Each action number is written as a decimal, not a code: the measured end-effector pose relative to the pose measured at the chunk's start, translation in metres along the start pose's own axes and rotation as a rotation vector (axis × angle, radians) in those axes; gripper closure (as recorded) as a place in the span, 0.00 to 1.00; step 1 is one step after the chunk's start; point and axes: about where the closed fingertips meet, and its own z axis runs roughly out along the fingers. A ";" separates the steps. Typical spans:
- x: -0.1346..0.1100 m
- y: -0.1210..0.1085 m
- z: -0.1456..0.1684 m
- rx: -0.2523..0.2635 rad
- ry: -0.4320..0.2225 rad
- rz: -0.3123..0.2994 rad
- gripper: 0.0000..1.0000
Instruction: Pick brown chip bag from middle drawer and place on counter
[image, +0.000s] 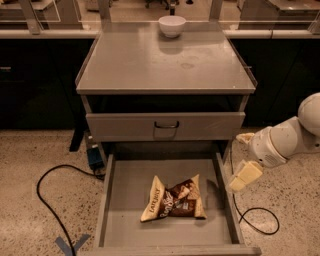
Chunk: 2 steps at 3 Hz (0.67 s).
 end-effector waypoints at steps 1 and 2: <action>0.000 0.000 0.001 -0.001 0.000 0.000 0.00; 0.014 0.010 0.036 -0.045 -0.018 0.009 0.00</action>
Offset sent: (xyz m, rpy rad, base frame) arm -0.0126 0.0254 -0.0968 0.0842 0.0809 0.0396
